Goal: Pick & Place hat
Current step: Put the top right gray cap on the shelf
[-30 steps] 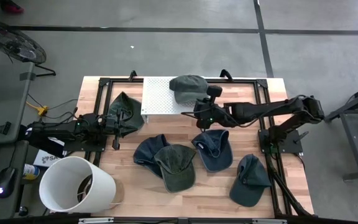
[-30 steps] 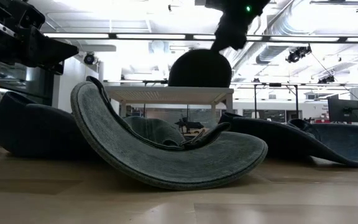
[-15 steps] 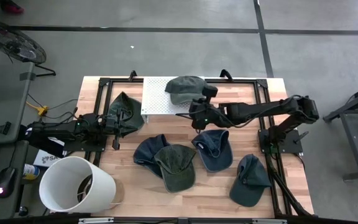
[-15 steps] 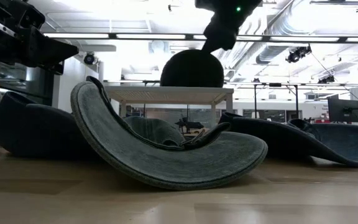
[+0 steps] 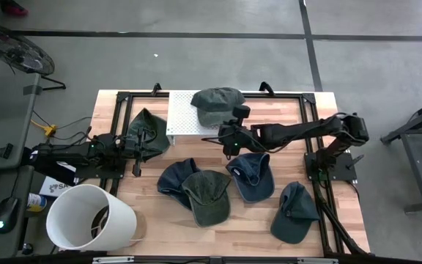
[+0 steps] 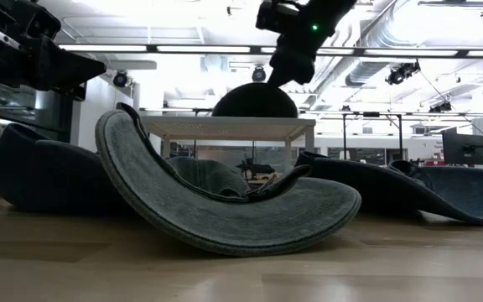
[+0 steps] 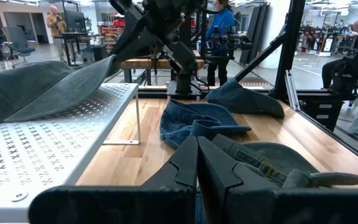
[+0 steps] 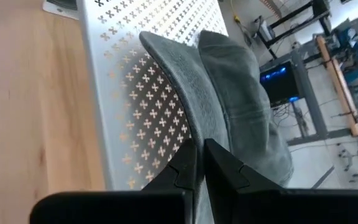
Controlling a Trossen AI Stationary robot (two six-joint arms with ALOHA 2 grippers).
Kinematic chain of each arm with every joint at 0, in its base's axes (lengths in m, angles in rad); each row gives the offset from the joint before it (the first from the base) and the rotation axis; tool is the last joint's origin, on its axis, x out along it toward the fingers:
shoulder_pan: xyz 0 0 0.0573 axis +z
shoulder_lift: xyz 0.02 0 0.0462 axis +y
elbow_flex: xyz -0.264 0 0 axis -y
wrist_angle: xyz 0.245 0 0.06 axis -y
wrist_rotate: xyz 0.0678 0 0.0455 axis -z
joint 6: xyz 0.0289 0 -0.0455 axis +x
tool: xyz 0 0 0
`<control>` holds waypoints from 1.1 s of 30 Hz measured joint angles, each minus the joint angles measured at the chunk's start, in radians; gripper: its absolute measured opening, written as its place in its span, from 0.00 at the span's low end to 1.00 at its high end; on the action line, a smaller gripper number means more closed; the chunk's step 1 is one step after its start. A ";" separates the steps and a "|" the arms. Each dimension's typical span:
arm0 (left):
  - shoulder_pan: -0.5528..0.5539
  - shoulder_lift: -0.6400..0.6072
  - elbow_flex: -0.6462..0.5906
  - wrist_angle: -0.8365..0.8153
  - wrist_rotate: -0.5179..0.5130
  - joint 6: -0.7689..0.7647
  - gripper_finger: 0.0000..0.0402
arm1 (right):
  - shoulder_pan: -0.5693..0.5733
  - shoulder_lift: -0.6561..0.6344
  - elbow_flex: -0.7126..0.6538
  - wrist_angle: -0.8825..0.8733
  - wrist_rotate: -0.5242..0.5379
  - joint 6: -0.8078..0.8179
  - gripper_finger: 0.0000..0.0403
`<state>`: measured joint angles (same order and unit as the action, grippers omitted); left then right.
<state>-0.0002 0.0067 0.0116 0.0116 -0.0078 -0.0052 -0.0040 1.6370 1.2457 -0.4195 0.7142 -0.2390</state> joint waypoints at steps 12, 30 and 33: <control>0.000 0.000 0.000 0.000 0.000 0.000 0.01 | -0.009 -0.001 0.000 -0.096 -0.017 0.128 0.04; 0.000 0.000 0.000 0.000 0.000 0.000 0.01 | -0.009 0.001 -0.002 -0.108 -0.145 0.135 0.33; 0.000 0.000 0.000 0.000 0.000 0.000 0.01 | -0.009 0.001 -0.002 -0.103 -0.155 0.138 0.39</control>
<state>-0.0003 0.0068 0.0116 0.0116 -0.0078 -0.0053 -0.0128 1.6379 1.2434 -0.5221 0.5595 -0.1009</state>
